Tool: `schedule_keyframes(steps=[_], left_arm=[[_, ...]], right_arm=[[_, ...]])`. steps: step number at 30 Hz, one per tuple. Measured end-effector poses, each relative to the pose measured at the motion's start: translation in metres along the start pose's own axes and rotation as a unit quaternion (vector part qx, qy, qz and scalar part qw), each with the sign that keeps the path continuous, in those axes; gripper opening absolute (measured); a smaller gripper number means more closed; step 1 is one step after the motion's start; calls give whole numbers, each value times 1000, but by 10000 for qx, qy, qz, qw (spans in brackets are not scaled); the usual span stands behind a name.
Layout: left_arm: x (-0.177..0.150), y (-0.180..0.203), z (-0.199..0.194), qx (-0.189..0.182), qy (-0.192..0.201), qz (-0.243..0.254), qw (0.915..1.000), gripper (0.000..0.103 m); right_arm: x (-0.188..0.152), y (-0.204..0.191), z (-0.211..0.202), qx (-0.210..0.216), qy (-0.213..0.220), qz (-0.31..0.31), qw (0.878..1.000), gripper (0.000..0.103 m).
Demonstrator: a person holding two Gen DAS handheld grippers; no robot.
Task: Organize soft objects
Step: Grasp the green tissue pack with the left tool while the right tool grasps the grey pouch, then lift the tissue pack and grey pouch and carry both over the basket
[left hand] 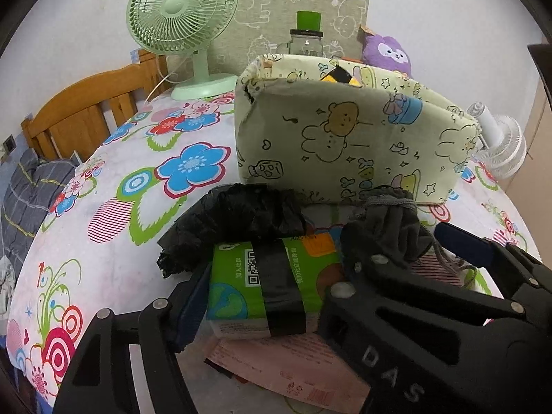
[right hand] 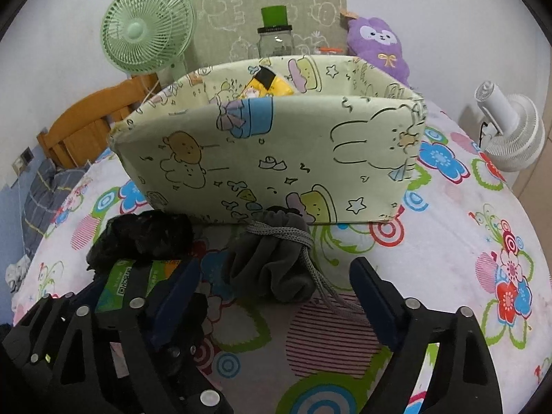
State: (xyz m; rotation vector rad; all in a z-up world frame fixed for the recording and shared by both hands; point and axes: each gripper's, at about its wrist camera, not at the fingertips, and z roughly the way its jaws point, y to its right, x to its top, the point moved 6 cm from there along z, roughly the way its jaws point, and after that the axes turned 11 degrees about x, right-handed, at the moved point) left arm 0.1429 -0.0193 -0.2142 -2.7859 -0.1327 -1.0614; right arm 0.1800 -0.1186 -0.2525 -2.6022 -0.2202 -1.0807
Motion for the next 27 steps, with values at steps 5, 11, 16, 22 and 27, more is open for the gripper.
schedule_keyframes(steps=[5, 11, 16, 22, 27], left_arm=[[-2, 1, 5, 77, -122, 57, 9999, 75], [-3, 3, 5, 101, -90, 87, 9999, 74], [-4, 4, 0, 32, -75, 92, 9999, 73], [-6, 6, -11, -38, -12, 105, 9999, 73], [-5, 8, -25, -77, 143, 124, 9998, 73]], right_arm=[[-2, 3, 9, 18, -175, 96, 9998, 70], [-3, 4, 10, 31, -164, 103, 9998, 52], [-5, 3, 6, 76, -137, 88, 9998, 46], [-8, 3, -7, 72, -60, 113, 9999, 45], [-9, 3, -22, 62, 83, 106, 9999, 44]])
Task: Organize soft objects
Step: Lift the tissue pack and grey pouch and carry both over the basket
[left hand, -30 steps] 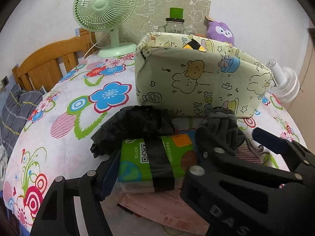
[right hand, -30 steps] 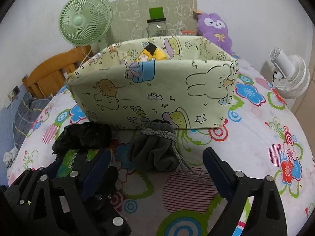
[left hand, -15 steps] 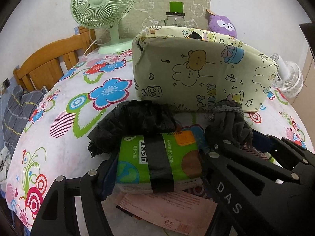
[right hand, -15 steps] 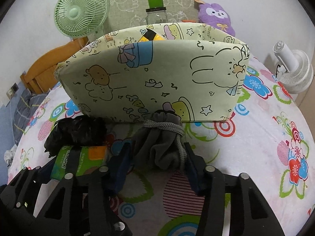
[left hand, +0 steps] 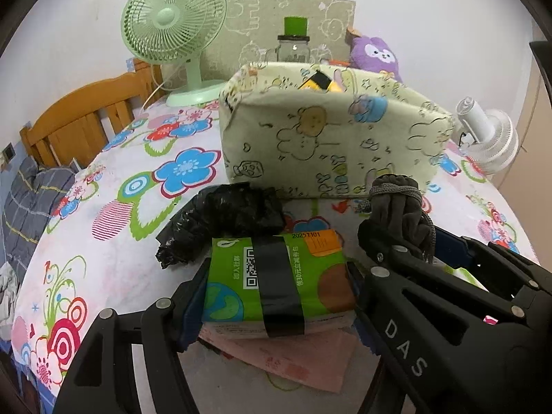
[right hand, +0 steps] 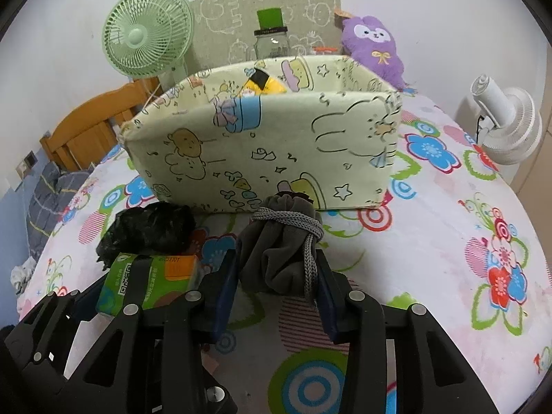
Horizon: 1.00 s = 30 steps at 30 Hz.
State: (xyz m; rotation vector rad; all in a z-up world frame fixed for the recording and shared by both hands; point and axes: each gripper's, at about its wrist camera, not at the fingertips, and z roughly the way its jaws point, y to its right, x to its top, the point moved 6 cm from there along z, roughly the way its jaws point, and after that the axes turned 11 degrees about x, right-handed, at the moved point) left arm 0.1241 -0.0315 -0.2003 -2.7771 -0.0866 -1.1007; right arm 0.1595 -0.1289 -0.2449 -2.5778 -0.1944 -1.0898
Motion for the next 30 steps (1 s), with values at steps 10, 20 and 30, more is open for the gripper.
schedule_keyframes(steps=[10, 20, 30], left_arm=[[7, 2, -33, -85, 329, -44, 9994, 73], [21, 3, -69, -206, 705, -33, 9973, 73], [30, 0, -104, -232, 1001, -39, 9947, 73]], right_arm=[[6, -5, -36, -52, 343, -78, 9994, 44], [17, -12, -77, -117, 739, -132, 9971, 44], [27, -22, -113, -166, 1030, -191, 9944, 44]])
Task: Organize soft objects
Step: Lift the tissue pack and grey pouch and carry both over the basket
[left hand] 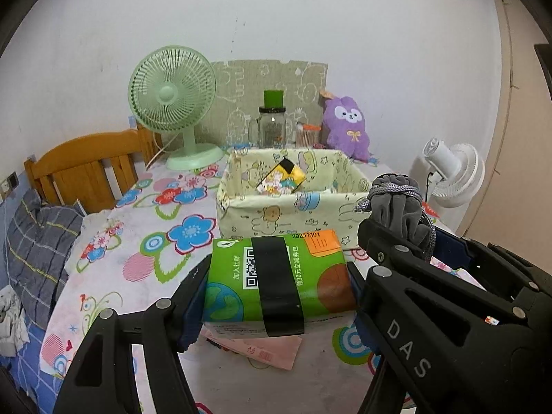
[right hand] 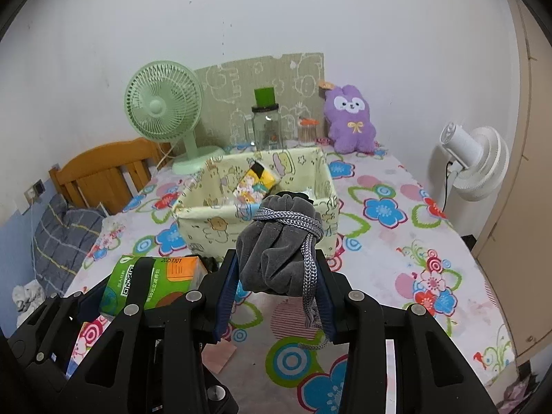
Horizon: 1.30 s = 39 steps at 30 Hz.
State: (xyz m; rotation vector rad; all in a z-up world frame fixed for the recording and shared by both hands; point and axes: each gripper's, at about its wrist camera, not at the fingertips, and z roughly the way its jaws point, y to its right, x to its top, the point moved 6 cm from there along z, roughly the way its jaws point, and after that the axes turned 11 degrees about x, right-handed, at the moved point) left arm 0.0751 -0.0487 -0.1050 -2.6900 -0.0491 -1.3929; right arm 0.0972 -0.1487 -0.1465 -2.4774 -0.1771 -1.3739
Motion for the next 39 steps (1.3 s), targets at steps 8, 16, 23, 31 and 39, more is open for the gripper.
schedule_keyframes(steps=[8, 16, 23, 31, 39], left_arm=[[12, -2, -23, 6, 221, 57, 9997, 73], [25, -5, -32, -53, 311, 1, 9995, 73], [35, -5, -32, -89, 366, 37, 9993, 73], [45, -3, -25, -155, 388, 53, 9991, 73], [56, -2, -13, -148, 412, 72, 9990, 73]], right_arm=[[12, -7, -25, 10, 238, 14, 9997, 44], [25, -13, -40, -38, 365, -32, 9993, 44], [34, -14, -42, -58, 425, -14, 9991, 44], [45, -12, -37, -112, 464, -6, 9989, 44], [58, -9, -25, -125, 453, -4, 9989, 44]])
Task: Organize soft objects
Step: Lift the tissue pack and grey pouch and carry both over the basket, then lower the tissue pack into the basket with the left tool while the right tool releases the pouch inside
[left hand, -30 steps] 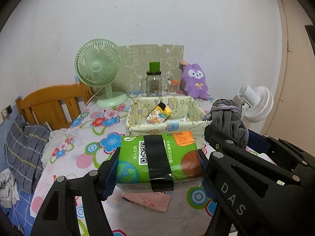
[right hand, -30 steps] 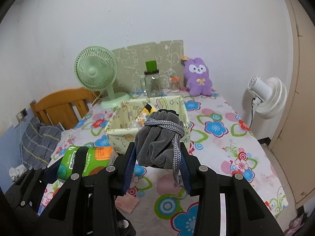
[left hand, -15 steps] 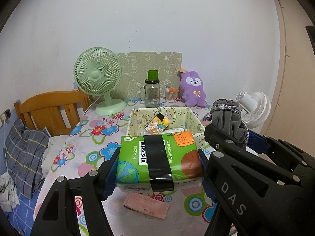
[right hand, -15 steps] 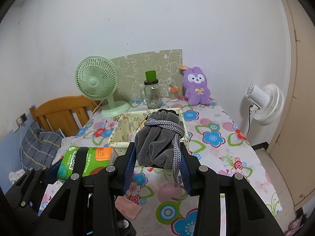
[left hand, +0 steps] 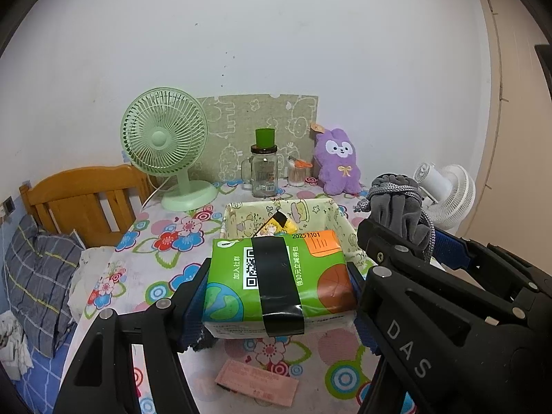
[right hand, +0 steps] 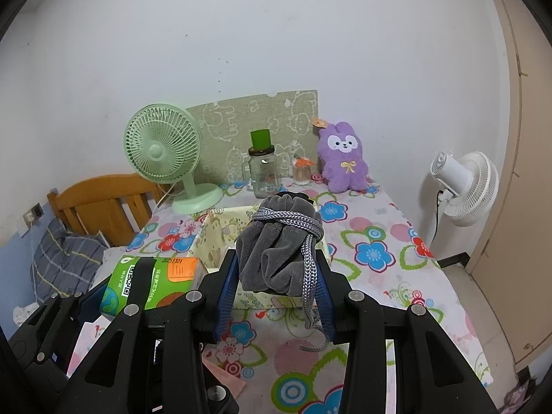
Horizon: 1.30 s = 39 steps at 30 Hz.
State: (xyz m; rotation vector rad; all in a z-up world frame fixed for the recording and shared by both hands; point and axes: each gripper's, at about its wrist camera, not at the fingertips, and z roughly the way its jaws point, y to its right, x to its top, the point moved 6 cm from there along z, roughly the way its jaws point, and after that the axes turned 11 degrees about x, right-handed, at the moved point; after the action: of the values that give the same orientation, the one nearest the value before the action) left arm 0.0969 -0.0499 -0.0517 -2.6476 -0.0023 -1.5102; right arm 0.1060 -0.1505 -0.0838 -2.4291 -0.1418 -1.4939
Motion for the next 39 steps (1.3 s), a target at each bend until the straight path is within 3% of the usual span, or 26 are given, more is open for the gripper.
schedule_keyframes(steps=[25, 39], left_arm=[[34, 4, 60, 127, 3, 50, 9999, 73], [44, 4, 101, -25, -97, -18, 9999, 73]], right_arm=[[34, 16, 64, 56, -30, 15, 10000, 44], [45, 22, 103, 112, -93, -45, 9999, 44]])
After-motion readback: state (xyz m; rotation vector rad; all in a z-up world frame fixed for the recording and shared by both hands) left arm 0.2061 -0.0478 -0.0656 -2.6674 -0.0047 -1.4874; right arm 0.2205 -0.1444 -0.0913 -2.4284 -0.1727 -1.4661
